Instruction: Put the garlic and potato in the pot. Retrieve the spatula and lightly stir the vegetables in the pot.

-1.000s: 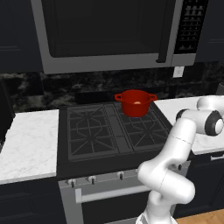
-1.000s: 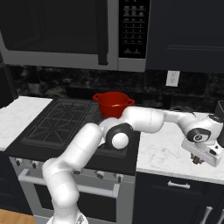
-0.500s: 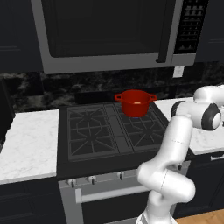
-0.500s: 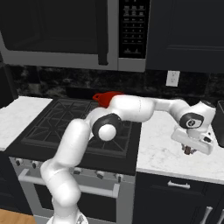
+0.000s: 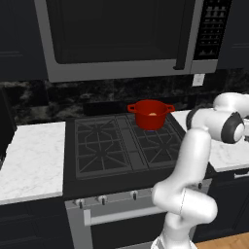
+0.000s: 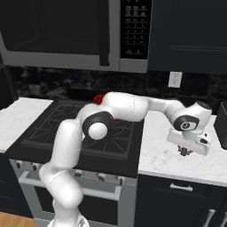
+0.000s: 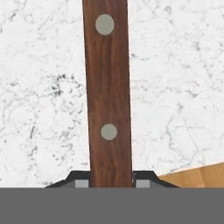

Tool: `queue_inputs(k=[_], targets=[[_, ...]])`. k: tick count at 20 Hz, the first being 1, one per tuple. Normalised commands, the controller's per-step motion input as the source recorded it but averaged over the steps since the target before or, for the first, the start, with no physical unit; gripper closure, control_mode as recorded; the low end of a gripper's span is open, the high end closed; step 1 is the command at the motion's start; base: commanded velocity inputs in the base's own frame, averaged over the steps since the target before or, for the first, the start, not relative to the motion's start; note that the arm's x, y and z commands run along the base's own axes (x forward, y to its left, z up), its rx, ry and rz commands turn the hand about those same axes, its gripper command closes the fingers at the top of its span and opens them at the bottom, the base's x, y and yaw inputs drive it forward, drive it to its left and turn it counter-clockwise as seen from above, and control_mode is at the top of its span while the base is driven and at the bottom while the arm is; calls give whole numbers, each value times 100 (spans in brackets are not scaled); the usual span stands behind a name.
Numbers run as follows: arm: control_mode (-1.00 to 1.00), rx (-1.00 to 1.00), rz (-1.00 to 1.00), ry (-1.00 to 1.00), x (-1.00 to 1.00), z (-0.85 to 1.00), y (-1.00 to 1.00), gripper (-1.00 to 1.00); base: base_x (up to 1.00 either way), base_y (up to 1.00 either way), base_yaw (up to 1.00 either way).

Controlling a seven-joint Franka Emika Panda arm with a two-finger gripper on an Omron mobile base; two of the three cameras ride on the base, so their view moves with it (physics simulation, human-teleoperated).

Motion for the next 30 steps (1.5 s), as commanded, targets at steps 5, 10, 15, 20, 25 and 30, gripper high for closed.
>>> queue_inputs(k=[5,10,15,20,25,30], targets=[[-100,-4,21,-21,-4,60,74,100,0,0,0],[-100,-10,37,-21,0,52,80,100,0,0,0],[-100,-12,32,-29,-9,30,66,100,0,0,0],[-100,-17,17,-3,-2,-1,54,100,0,0,0],[-100,-10,3,-2,-3,10,28,100,0,0,0],[-100,-18,3,0,0,39,51,100,0,0,0]])
